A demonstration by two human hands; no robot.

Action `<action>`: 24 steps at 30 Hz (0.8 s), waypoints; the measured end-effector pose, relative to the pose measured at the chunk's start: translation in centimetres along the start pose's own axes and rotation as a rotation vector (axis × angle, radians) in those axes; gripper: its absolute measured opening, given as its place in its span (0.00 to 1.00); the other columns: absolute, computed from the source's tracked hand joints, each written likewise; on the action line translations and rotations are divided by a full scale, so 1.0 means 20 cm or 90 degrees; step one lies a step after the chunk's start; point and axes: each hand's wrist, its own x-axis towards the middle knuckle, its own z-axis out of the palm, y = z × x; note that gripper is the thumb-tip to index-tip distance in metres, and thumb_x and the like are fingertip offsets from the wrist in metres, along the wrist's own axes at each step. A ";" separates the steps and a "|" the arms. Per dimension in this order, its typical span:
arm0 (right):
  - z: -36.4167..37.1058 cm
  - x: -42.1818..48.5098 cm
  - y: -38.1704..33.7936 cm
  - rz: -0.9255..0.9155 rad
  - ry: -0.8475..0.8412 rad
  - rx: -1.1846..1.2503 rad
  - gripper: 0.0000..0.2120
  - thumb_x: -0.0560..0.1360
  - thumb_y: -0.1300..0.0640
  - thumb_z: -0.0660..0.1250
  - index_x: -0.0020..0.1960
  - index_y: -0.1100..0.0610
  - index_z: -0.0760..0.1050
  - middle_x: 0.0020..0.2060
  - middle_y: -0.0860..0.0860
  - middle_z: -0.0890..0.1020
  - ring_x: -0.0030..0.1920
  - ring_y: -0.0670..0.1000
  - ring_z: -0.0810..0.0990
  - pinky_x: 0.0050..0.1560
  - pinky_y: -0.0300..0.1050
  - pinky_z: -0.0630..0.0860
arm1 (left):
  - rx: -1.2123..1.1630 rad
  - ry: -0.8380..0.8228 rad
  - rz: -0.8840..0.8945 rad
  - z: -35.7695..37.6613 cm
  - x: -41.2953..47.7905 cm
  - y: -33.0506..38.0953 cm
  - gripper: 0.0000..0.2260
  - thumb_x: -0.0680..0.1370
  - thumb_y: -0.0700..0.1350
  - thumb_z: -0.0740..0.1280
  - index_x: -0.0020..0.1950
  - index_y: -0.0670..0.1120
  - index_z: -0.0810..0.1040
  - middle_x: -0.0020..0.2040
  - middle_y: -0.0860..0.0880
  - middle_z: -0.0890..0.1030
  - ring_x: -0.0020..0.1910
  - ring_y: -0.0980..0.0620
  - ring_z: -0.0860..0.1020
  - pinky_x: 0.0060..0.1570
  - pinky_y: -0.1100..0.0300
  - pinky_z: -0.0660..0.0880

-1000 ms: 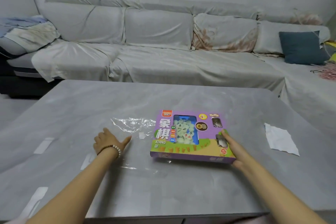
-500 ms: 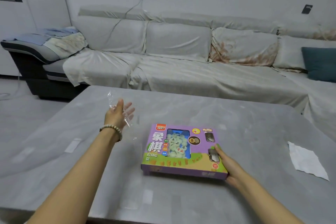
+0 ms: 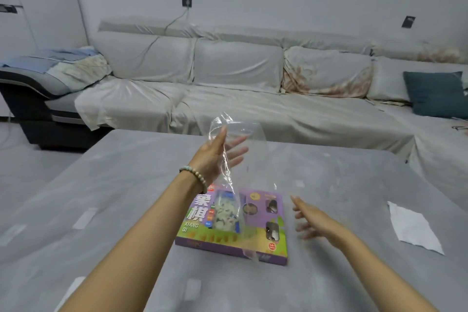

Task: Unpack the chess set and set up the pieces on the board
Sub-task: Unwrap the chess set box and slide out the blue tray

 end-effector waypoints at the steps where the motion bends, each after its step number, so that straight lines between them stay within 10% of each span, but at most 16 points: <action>1: -0.05 -0.01 -0.05 -0.074 0.047 0.006 0.26 0.77 0.38 0.53 0.64 0.58 0.68 0.58 0.53 0.73 0.50 0.52 0.77 0.52 0.47 0.74 | 0.011 -0.022 -0.025 0.06 0.01 -0.05 0.10 0.80 0.53 0.56 0.46 0.48 0.70 0.52 0.48 0.81 0.46 0.49 0.82 0.46 0.59 0.79; 7: -0.32 -0.09 -0.19 -0.294 0.062 0.097 0.27 0.74 0.40 0.63 0.69 0.51 0.66 0.61 0.43 0.76 0.65 0.44 0.71 0.64 0.40 0.63 | 0.101 -0.138 -0.146 0.37 0.10 -0.33 0.15 0.80 0.55 0.55 0.54 0.46 0.74 0.47 0.55 0.84 0.43 0.55 0.83 0.38 0.66 0.78; 13: -0.68 -0.08 0.04 -0.258 0.073 0.231 0.18 0.73 0.59 0.70 0.62 0.56 0.74 0.34 0.51 0.81 0.34 0.47 0.80 0.46 0.41 0.78 | 0.129 -0.042 -0.207 0.60 0.26 -0.55 0.13 0.79 0.52 0.60 0.49 0.42 0.75 0.43 0.50 0.82 0.30 0.57 0.79 0.34 0.65 0.76; 18: -1.01 -0.02 0.34 -0.179 0.304 0.242 0.15 0.72 0.59 0.72 0.58 0.56 0.74 0.34 0.53 0.81 0.31 0.49 0.77 0.35 0.38 0.72 | 0.444 0.080 -0.026 0.75 0.39 -0.81 0.20 0.76 0.50 0.66 0.64 0.43 0.69 0.63 0.46 0.73 0.58 0.49 0.73 0.55 0.58 0.71; 24: -1.32 0.15 0.72 -0.071 0.531 0.240 0.14 0.73 0.61 0.70 0.58 0.60 0.74 0.37 0.58 0.80 0.32 0.52 0.77 0.31 0.39 0.73 | 0.837 -0.313 0.133 1.03 0.31 -1.21 0.22 0.80 0.56 0.55 0.73 0.56 0.60 0.75 0.52 0.59 0.74 0.51 0.55 0.73 0.57 0.50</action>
